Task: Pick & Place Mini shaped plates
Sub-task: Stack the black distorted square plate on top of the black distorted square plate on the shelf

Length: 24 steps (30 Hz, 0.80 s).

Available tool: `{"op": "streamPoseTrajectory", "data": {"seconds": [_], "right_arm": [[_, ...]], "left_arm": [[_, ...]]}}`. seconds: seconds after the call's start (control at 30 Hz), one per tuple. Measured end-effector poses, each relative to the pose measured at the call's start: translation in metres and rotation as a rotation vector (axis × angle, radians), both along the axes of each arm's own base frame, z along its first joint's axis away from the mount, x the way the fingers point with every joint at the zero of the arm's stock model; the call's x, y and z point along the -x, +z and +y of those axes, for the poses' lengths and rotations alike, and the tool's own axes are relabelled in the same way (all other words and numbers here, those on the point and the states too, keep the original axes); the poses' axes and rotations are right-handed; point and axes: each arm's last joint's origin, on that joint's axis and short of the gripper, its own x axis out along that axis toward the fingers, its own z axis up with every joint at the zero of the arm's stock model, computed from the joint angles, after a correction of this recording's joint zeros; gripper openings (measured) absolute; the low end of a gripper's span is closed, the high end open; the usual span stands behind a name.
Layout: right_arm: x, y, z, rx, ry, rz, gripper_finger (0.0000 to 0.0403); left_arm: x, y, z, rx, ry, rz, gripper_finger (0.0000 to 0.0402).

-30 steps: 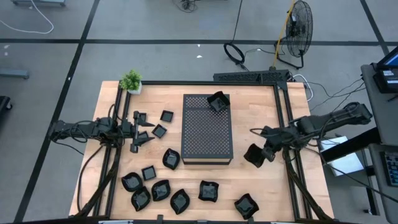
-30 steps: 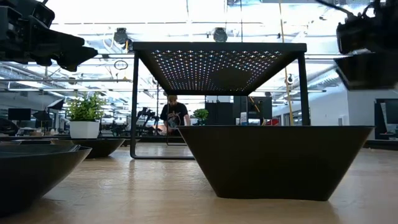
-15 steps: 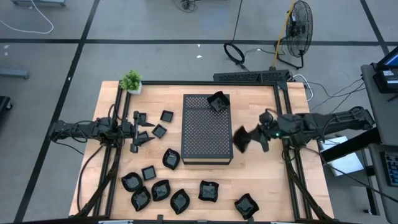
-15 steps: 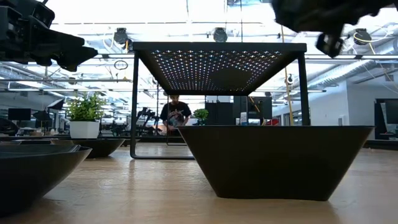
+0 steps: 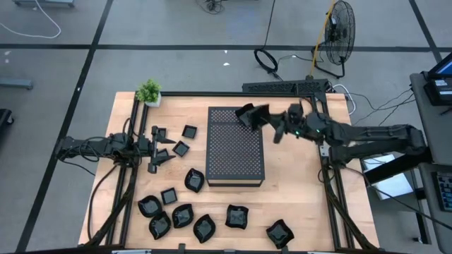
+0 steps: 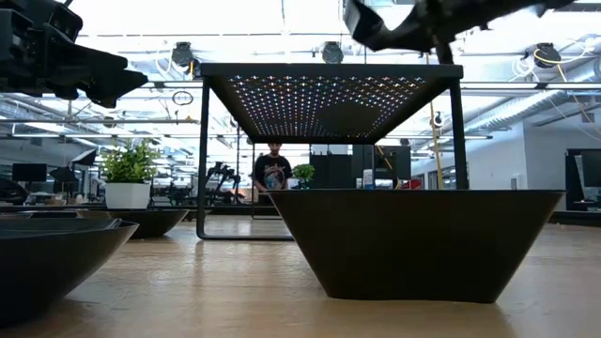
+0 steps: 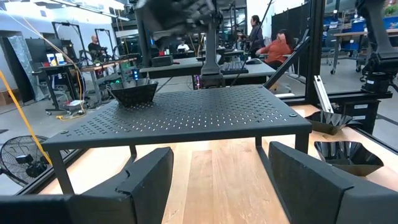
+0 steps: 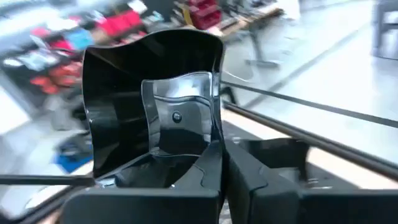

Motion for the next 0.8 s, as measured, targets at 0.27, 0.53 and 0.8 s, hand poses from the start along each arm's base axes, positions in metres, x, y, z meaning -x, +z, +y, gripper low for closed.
{"op": "streamPoseTrajectory", "data": {"seconds": [0.27, 0.53, 0.8], "right_arm": [[-0.029, 0.054, -0.04, -0.042, -0.046, 0.198, 0.0], [-0.053, 0.062, -0.085, -0.285, 0.05, 0.359, 0.0], [-0.051, 0.028, -0.107, -0.6, 0.083, 0.494, 0.0]], "left_arm": [[0.0, 0.0, 0.0, 0.0, 0.0, 0.001, 0.0269], [0.0, 0.0, 0.0, 0.0, 0.0, 0.0, 0.0269], [0.0, 0.0, 0.0, 0.0, 0.0, 0.0, 0.0269]]}}
